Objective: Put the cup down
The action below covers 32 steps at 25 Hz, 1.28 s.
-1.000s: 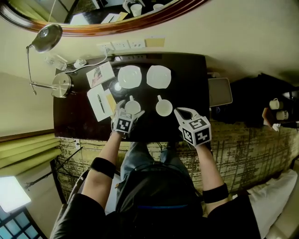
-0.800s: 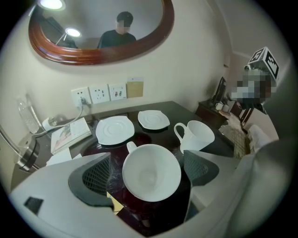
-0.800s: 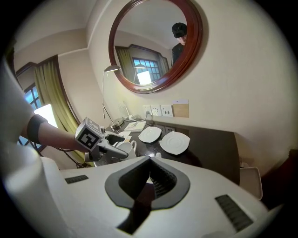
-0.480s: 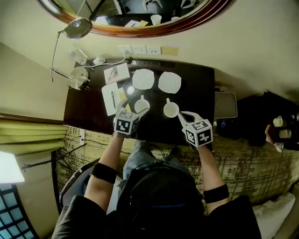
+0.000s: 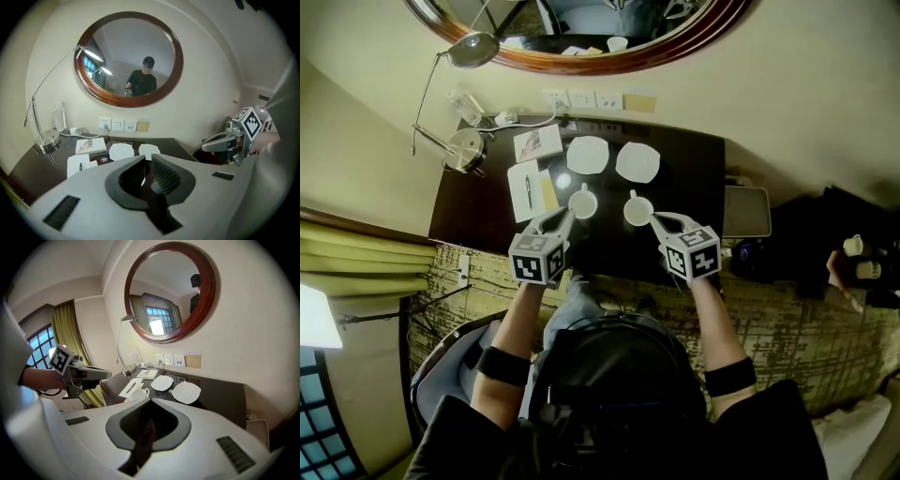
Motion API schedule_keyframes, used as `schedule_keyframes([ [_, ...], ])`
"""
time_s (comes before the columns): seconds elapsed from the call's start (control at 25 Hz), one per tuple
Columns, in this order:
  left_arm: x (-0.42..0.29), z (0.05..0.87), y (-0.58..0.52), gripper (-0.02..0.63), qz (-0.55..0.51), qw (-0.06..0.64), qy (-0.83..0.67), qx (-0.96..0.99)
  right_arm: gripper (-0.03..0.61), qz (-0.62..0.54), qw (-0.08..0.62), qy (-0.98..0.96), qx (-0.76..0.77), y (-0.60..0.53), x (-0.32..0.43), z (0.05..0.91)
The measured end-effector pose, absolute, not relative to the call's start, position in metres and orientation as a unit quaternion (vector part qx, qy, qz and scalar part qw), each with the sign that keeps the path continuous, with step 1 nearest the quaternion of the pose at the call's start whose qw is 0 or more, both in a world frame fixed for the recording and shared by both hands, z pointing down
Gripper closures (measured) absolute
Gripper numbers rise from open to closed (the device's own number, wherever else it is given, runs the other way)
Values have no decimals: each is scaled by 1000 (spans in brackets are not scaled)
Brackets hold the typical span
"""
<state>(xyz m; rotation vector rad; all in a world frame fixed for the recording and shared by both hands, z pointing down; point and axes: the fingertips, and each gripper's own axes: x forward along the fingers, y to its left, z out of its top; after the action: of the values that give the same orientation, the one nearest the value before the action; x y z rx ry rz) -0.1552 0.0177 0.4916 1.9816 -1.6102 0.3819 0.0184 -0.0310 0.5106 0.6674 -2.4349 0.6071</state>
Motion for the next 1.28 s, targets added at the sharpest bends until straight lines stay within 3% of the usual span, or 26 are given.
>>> schedule_keyframes([
  [0.08,-156,489,24,609,130,273,-607,735,578,222,266,-905,248,-29,20,507],
  [1.28,-139,482,64,608,101,271,-614,734,578,218,267,-907,243,-7,38,521],
])
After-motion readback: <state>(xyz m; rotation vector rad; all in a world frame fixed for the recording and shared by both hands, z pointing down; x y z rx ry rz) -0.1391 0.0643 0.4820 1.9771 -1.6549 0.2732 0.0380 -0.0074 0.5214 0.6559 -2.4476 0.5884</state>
